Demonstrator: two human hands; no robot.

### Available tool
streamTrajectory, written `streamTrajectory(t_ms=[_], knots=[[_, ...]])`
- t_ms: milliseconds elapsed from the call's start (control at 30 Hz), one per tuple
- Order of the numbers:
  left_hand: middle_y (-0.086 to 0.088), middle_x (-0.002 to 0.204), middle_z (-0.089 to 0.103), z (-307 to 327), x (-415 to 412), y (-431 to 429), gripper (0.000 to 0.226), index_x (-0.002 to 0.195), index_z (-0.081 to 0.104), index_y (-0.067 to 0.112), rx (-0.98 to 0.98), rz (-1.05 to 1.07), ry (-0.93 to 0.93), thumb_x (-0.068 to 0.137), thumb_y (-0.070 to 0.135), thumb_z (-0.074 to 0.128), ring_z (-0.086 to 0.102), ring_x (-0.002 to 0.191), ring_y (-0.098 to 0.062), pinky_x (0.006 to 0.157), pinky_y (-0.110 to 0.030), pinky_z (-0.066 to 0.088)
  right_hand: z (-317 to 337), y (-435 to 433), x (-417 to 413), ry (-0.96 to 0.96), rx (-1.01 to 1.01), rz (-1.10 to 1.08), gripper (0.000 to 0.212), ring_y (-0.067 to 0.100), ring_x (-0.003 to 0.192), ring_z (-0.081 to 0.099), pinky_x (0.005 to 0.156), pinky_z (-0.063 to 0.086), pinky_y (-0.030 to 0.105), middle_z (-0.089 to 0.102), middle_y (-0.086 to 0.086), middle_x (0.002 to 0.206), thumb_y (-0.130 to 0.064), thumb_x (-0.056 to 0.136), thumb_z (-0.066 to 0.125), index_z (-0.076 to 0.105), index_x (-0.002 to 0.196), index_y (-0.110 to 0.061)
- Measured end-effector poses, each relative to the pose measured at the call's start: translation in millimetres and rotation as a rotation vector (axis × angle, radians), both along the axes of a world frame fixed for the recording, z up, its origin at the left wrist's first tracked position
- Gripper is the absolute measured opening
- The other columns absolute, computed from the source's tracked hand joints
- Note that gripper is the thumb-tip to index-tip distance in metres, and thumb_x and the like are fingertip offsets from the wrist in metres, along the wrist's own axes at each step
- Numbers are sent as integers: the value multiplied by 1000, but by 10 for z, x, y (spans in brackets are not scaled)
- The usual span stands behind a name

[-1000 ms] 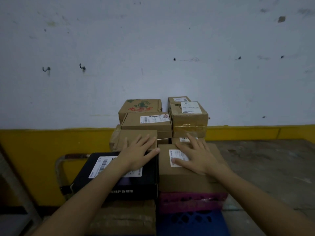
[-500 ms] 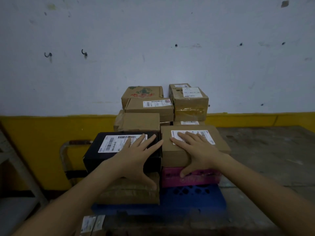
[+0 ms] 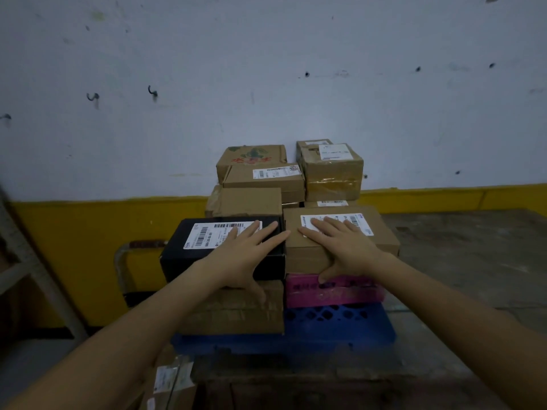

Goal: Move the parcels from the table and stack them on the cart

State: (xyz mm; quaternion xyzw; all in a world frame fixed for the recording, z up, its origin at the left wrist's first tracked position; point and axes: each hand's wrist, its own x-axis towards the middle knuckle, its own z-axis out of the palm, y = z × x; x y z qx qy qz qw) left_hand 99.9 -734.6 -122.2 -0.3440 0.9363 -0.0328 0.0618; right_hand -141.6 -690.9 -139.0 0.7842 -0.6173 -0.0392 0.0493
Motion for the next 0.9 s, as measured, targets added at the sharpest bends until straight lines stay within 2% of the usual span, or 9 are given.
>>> streamTrajectory(t_ms=[300, 433, 533, 600, 700, 800, 900], knots=[[7, 157, -18, 11, 10, 21, 126, 143, -21, 40, -34, 17, -14, 61, 67, 71, -13, 145, -25, 114, -55, -2, 46, 15, 16, 8, -5, -2, 111, 27, 145, -1, 115, 0, 48, -2, 5, 158, -67, 69, 64, -8, 148, -36], [8, 158, -14, 47, -6, 26, 115, 143, -20, 41, -49, 33, -17, 61, 85, 49, -9, 146, -20, 115, -53, -3, 83, 30, 15, 14, -40, -6, 113, 28, 139, 10, 114, 0, 45, 12, 8, 153, -77, 66, 56, -8, 148, -34], [9, 158, -9, 78, -20, 74, 103, 145, -14, 42, -50, 70, 7, 62, 90, 25, -5, 147, -17, 115, -50, -4, 90, 84, 13, -99, -45, -10, 113, 28, 141, 7, 114, -1, 45, 10, 7, 155, -76, 67, 57, -10, 148, -33], [9, 159, -7, 105, -24, 143, 99, 146, -10, 41, -52, 101, 41, 62, 88, 14, -3, 147, -17, 116, -50, -3, 103, 159, 8, -164, -38, -20, 111, 27, 142, 4, 114, -1, 45, 6, 6, 156, -74, 69, 57, -8, 148, -33], [8, 159, -3, 98, -55, 310, 93, 147, -5, 40, -48, 168, 92, 66, 84, 10, -1, 147, -17, 118, -51, 0, 98, 313, -5, -185, -15, -32, 104, 26, 144, 1, 115, -1, 46, 1, 5, 158, -72, 74, 53, -7, 149, -31], [7, 159, -1, 55, -118, 509, 77, 149, -1, 36, -90, 225, 181, 83, 73, 17, -1, 147, -17, 117, -50, 1, 63, 539, -46, -225, -48, -44, 98, 25, 144, 5, 116, 1, 44, 5, 6, 158, -71, 78, 49, -3, 150, -29], [6, 159, 1, -20, -185, 806, 65, 150, 6, 30, -172, 262, 345, 94, 58, 24, -1, 147, -17, 117, -48, 1, 48, 828, -42, -186, -83, -11, 94, 26, 143, 8, 116, 3, 43, 7, 6, 157, -71, 80, 46, 1, 150, -27]])
